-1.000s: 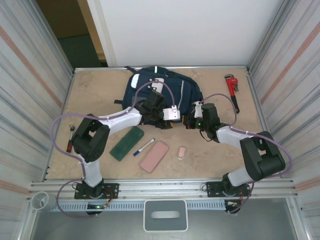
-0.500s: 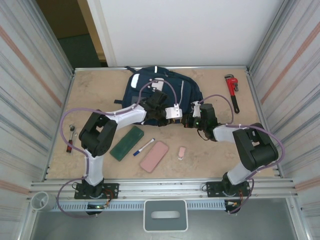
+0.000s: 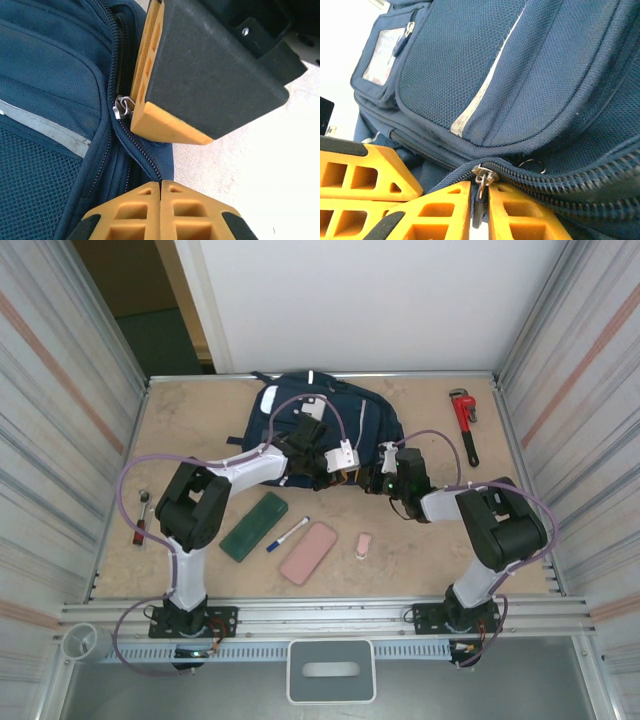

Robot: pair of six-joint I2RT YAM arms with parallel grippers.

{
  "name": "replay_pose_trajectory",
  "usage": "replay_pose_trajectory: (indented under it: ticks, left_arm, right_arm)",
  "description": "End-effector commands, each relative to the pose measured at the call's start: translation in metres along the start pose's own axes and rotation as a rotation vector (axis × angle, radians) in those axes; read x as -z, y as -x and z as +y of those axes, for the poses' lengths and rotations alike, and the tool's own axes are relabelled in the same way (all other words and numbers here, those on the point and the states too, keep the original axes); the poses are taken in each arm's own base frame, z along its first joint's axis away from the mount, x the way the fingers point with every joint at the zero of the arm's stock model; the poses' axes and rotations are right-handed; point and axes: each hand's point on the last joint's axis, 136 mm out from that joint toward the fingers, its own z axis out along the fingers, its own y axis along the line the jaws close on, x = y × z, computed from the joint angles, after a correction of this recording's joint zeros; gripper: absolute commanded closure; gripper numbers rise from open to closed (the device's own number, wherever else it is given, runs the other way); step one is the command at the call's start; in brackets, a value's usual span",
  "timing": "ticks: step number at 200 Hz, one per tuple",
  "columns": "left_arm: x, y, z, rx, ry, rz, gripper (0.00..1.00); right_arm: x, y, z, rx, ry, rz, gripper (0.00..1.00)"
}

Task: Pack the student bag

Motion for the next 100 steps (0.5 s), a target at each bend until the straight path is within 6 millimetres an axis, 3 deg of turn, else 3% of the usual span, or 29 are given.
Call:
replay_pose_trajectory:
  ticks: [1, 52, 79, 100]
  left_arm:
    - [0.002, 0.015, -0.002, 0.014, -0.034, -0.057, 1.0]
    - [0.003, 0.014, 0.0, 0.017, -0.025, -0.055, 1.0]
    - [0.008, 0.004, 0.009, 0.017, 0.025, -0.029, 1.0]
    - [0.016, -0.013, 0.019, 0.01, 0.081, 0.02, 1.0]
  right_arm:
    - [-0.005, 0.004, 0.004, 0.001, 0.017, -0.03, 0.85]
    - [-0.009, 0.0, -0.002, 0.003, -0.016, -0.04, 0.88]
    - [0.005, 0.002, -0.017, 0.003, -0.105, -0.065, 1.0]
    - [0.018, -0.002, -0.029, 0.024, -0.18, -0.036, 1.0]
